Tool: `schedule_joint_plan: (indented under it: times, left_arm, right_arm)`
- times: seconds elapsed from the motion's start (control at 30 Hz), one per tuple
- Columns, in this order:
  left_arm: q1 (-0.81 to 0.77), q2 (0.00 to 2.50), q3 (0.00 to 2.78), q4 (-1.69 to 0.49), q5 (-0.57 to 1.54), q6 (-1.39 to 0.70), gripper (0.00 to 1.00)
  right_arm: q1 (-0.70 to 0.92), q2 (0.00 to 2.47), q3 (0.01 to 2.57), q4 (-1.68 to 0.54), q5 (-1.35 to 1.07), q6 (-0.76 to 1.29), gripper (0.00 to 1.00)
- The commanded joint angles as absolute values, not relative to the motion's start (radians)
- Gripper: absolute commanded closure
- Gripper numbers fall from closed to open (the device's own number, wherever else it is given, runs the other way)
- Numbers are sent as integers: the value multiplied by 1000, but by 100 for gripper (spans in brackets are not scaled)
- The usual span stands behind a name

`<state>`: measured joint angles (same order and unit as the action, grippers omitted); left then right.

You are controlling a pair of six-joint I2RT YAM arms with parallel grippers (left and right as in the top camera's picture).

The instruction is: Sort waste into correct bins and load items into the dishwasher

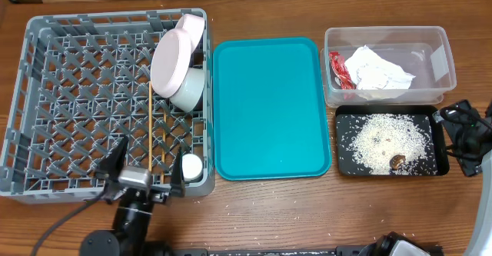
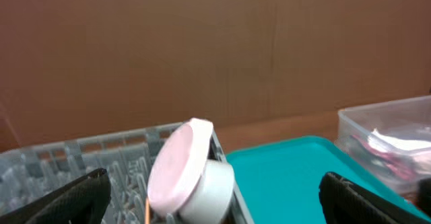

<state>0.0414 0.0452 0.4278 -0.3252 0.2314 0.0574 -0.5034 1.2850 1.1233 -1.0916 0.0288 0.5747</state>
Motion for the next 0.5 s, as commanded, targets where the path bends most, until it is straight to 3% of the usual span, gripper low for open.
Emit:
schedule_joint_plan:
  times: [0.0,0.47]
  left_arm:
    - [47,4,307,-231,228,136,0]
    - [46,3,75,-62,93,225,0]
  right_arm:
    - [-507,1283,1134,-1086,28,568,0]
    - [-507,1283,1134,-1086,28,568,0]
